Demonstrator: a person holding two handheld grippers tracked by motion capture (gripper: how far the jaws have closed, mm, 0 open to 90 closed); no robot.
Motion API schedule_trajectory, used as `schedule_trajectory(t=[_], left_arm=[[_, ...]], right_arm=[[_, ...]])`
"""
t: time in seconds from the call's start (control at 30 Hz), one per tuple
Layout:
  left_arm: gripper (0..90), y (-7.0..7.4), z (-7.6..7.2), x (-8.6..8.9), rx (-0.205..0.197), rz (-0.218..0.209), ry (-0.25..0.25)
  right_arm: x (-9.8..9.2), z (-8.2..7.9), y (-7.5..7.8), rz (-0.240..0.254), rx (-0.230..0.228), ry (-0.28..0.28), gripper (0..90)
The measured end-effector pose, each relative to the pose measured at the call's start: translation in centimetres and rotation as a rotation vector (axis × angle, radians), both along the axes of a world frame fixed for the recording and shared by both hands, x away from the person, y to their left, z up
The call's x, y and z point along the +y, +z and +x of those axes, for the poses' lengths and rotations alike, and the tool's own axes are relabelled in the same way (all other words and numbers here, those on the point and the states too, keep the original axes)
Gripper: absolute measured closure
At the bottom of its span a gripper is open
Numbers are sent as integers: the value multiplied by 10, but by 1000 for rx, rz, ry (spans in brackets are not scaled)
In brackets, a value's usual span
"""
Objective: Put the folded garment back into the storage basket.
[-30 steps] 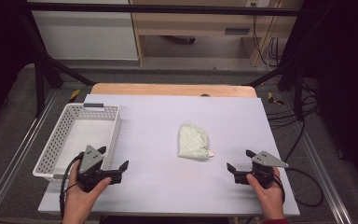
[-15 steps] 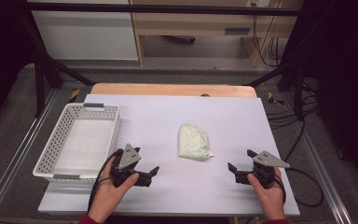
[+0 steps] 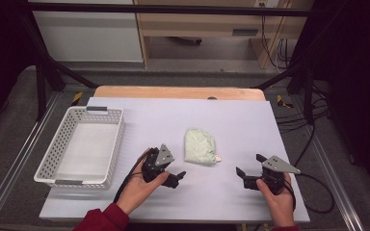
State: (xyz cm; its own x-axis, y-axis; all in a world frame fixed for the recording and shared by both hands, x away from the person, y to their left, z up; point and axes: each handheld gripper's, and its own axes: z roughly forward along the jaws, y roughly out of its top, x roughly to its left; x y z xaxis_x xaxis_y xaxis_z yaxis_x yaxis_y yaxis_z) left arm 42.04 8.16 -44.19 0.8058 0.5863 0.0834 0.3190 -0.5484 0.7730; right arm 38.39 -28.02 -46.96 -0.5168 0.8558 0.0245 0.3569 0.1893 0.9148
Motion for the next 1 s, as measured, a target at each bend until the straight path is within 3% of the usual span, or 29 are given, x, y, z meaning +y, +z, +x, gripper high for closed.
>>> schedule_trajectory(t=[0.13, 0.23, 0.37, 0.47, 0.57, 0.77, 1.0], left_arm=[[96, 1, 9, -3, 38, -5, 14], [95, 1, 17, -3, 70, -55, 12], [98, -1, 20, -4, 67, -60, 19], [119, -3, 23, -4, 94, -84, 29], [135, -5, 25, -5, 105, -78, 34], [221, -8, 25, -7, 114, -68, 29], [455, -14, 24, -11, 147, -57, 34]], right_arm=[[0, 0, 0, -1, -1, 2, 64], [0, 0, 0, -1, 2, 3, 64], [1, 1, 0, -4, 2, 6, 64], [1, 1, 0, -3, 3, 8, 64], [1, 1, 0, -3, 3, 7, 63], [1, 1, -1, -4, 4, 8, 63], [1, 1, -1, -2, 6, 9, 63]])
